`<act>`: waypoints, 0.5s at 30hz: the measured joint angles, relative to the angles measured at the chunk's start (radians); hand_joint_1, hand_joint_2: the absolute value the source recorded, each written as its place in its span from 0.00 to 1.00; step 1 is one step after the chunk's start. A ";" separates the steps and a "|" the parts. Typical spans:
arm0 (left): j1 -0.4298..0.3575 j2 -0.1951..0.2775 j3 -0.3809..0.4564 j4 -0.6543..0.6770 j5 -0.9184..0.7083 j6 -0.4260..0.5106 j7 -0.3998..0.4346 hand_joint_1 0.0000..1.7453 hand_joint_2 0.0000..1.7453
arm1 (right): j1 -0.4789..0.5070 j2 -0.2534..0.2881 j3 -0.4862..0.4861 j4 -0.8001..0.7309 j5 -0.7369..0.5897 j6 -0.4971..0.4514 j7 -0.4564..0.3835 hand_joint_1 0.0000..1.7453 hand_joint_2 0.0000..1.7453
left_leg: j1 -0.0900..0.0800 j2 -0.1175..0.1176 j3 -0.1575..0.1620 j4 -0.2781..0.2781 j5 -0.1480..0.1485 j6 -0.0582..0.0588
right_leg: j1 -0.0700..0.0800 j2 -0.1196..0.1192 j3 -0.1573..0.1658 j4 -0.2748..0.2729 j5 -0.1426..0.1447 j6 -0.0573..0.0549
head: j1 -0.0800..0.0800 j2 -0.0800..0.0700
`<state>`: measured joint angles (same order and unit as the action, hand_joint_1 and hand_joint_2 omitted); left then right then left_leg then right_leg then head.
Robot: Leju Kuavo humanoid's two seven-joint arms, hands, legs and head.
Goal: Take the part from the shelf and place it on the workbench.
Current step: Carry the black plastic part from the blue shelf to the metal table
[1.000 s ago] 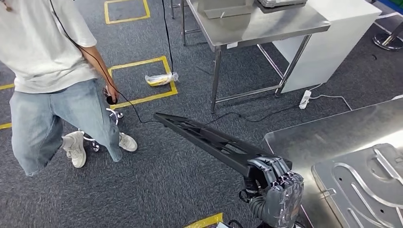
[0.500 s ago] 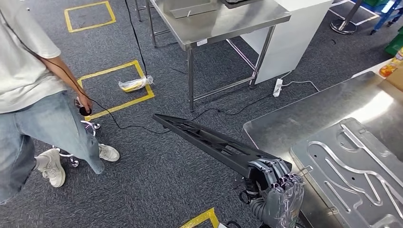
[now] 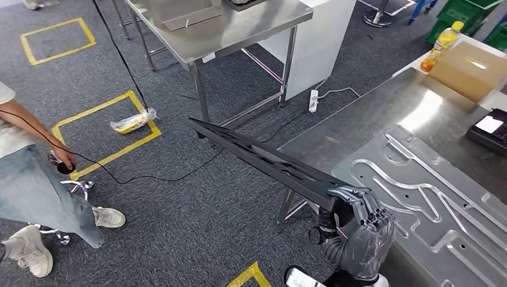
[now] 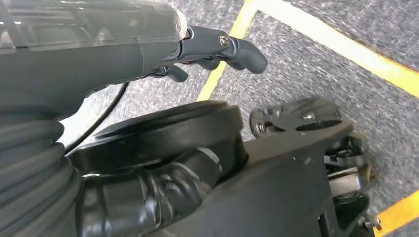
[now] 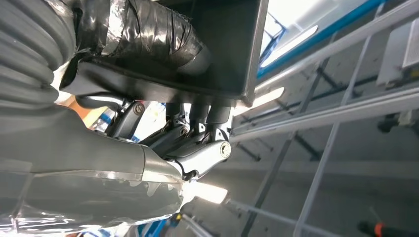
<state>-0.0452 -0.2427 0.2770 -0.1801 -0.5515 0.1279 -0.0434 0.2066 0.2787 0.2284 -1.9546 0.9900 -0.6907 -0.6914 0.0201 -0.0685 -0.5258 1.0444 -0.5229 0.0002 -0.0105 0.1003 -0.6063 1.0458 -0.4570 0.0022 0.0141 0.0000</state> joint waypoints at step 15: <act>0.004 -0.007 0.011 0.000 -0.015 -0.011 -0.003 0.00 1.00 | -0.101 0.005 -0.088 0.024 -0.120 0.000 0.000 1.00 1.00 | -0.016 0.158 0.020 -0.024 -0.004 0.030 | 0.024 -0.185 -0.004 0.002 0.011 0.001 | 0.002 0.000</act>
<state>-0.0408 -0.2500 0.2877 -0.1801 -0.5669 0.1169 -0.0465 0.1055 0.2838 0.1406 -1.9309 0.8704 -0.6908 -0.6914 0.0039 0.0898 -0.5063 1.0205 -0.5270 0.0303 0.0130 -0.0848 -0.6107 1.0479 -0.4462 0.0033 0.0166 0.0000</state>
